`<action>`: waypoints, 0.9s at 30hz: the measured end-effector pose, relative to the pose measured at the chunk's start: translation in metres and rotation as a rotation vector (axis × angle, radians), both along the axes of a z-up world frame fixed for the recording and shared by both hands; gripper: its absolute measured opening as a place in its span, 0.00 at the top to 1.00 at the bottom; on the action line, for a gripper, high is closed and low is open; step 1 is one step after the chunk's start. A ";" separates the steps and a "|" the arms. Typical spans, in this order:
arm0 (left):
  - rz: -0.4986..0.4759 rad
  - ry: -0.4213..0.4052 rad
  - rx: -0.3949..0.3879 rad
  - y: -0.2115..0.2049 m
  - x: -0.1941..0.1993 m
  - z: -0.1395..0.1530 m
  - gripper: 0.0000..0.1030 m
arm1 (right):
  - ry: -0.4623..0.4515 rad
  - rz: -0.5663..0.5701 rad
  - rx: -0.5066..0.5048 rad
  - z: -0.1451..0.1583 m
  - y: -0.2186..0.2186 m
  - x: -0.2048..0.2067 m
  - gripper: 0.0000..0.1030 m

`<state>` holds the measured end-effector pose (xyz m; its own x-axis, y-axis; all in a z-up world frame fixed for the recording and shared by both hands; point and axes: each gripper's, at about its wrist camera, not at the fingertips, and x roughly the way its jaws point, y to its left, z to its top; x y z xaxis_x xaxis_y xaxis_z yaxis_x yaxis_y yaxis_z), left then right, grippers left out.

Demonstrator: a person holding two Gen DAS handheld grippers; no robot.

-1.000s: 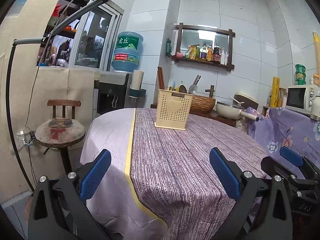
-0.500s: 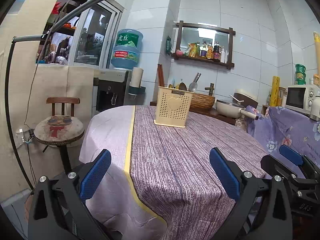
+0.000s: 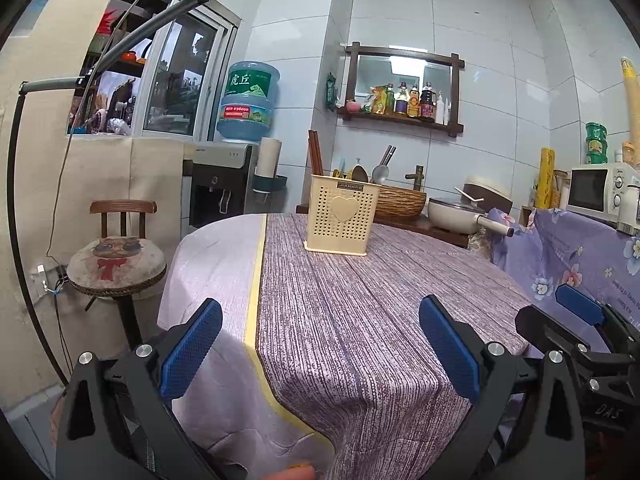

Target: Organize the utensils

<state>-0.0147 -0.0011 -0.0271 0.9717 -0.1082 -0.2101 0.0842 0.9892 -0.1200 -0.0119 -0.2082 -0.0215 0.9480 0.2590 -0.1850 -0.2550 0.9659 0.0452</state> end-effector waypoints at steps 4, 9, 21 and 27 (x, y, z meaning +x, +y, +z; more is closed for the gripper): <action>-0.002 -0.003 0.002 0.001 -0.001 -0.001 0.05 | -0.003 -0.001 -0.003 0.000 0.000 0.000 0.06; 0.000 -0.008 0.003 0.001 -0.002 -0.001 0.05 | -0.009 0.001 -0.007 0.001 -0.001 -0.001 0.06; 0.010 -0.013 0.006 0.001 -0.004 0.002 0.05 | -0.006 0.003 -0.007 0.000 -0.002 -0.001 0.06; 0.010 -0.009 0.003 0.001 -0.003 0.002 0.05 | -0.004 0.003 -0.006 0.000 -0.001 0.000 0.06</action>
<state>-0.0175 0.0000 -0.0251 0.9745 -0.0976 -0.2018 0.0751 0.9904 -0.1160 -0.0122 -0.2095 -0.0211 0.9478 0.2609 -0.1831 -0.2584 0.9653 0.0380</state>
